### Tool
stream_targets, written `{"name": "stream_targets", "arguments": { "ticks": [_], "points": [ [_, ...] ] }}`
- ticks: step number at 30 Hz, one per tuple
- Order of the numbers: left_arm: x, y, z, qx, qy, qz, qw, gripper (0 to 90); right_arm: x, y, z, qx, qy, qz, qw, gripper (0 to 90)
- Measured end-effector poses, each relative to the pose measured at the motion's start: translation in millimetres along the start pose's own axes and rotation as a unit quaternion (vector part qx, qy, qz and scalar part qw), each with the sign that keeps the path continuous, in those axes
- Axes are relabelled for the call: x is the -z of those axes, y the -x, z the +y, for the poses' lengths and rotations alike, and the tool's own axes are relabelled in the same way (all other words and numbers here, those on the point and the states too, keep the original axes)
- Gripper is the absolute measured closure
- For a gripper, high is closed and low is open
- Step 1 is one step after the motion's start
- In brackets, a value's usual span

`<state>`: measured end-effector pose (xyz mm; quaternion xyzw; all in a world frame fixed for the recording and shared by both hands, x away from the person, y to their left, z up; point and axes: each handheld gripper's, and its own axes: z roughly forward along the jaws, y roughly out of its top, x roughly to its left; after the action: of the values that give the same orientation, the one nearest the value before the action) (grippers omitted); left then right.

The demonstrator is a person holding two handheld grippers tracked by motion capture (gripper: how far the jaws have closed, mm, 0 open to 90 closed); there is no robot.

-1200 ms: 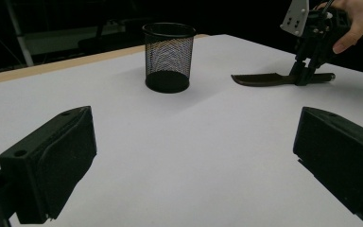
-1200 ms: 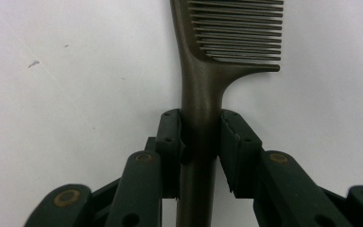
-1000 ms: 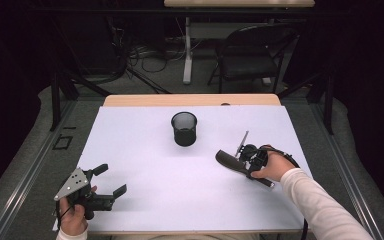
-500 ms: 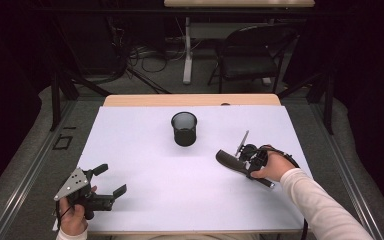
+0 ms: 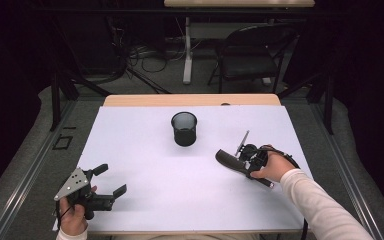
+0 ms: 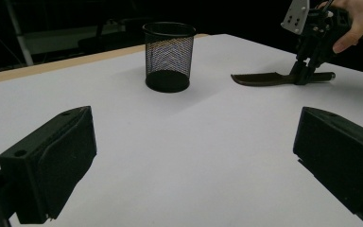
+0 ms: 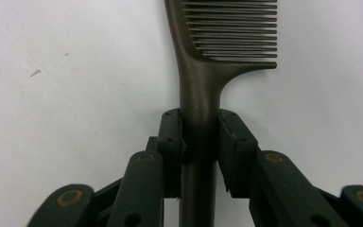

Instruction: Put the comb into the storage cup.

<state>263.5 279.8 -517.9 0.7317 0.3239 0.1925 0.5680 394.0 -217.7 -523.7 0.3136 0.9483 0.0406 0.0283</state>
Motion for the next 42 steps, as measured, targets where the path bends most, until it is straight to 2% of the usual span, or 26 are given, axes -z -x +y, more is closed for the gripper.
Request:
{"name": "stream_targets", "arguments": {
  "ticks": [2, 3, 4, 6, 7, 8, 9, 12, 22, 42],
  "points": [
    [0.0, -0.3, -0.1, 0.000, -0.001, 0.000, 1.0000, 0.4, 2.8, -0.1, 0.4, 0.002, -0.008, -0.002, 1.0000, 72.6],
    [0.0, -0.2, -0.1, 0.001, -0.001, 0.000, 1.0000, 0.4, 1.9, -0.8, -0.8, -0.001, 0.007, 0.000, 1.0000, 72.7],
    [0.1, -0.2, -0.1, 0.001, 0.000, 0.000, 1.0000, 0.4, 2.8, -1.2, -0.9, -0.004, 0.007, -0.001, 1.0000, 72.6],
    [0.0, -0.1, 0.0, 0.001, 0.000, 0.000, 1.0000, 0.4, 6.5, 0.3, -0.9, 0.003, -0.004, -0.003, 1.0000, 72.7],
    [0.0, 0.0, 0.0, 0.000, 0.000, 0.000, 1.0000, 0.4, 5.1, -0.8, -2.2, -0.005, 0.012, -0.001, 0.9999, 72.7],
    [0.0, 0.2, 0.0, 0.000, -0.001, 0.000, 1.0000, 0.4, 8.1, -0.2, -1.9, -0.004, -0.001, -0.001, 1.0000, 72.7],
    [0.0, 0.4, 0.1, 0.000, -0.001, 0.001, 1.0000, 0.4, 6.7, -1.1, -3.2, -0.011, 0.017, 0.002, 0.9998, 72.7],
    [0.0, 0.5, 0.1, 0.000, -0.001, 0.002, 1.0000, 0.4, 8.9, -1.6, -3.8, -0.007, 0.026, -0.004, 0.9996, 72.7],
    [0.0, 0.6, 0.0, 0.000, -0.001, 0.002, 1.0000, 0.4, 14.7, -11.2, 0.3, 0.007, 0.038, -0.010, 0.9992, 72.7],
    [-0.3, 0.5, -0.2, -0.001, -0.003, 0.004, 1.0000, 0.4, 28.6, -22.2, 9.2, 0.022, 0.093, -0.013, 0.9954, 72.7]
  ]
}}
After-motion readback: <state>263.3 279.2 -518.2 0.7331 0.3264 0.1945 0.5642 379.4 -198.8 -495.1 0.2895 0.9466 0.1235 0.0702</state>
